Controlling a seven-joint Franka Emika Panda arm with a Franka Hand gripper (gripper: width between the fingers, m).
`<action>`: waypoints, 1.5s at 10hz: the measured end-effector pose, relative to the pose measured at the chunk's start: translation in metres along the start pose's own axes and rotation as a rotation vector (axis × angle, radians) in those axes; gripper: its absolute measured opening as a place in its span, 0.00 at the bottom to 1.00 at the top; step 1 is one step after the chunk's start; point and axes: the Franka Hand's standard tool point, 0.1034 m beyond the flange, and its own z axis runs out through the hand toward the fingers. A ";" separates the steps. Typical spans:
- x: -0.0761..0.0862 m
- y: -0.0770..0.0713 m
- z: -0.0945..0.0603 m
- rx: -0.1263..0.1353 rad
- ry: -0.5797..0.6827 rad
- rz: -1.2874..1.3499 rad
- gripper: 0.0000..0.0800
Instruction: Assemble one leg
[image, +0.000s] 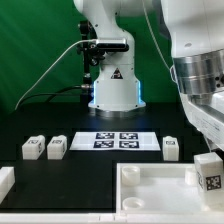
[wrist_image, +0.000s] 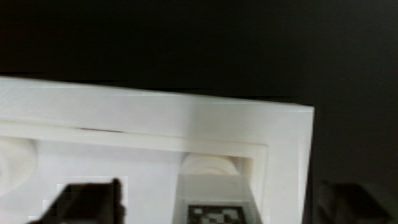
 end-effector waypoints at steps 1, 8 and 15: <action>0.002 0.002 0.000 -0.010 0.001 -0.189 0.77; 0.018 0.003 -0.002 -0.069 0.057 -1.110 0.81; 0.017 0.003 -0.001 -0.064 0.070 -0.827 0.37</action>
Offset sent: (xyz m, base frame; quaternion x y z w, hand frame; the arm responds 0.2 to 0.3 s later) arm 0.0000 0.0000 0.0000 0.0000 0.0000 -0.2667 0.9638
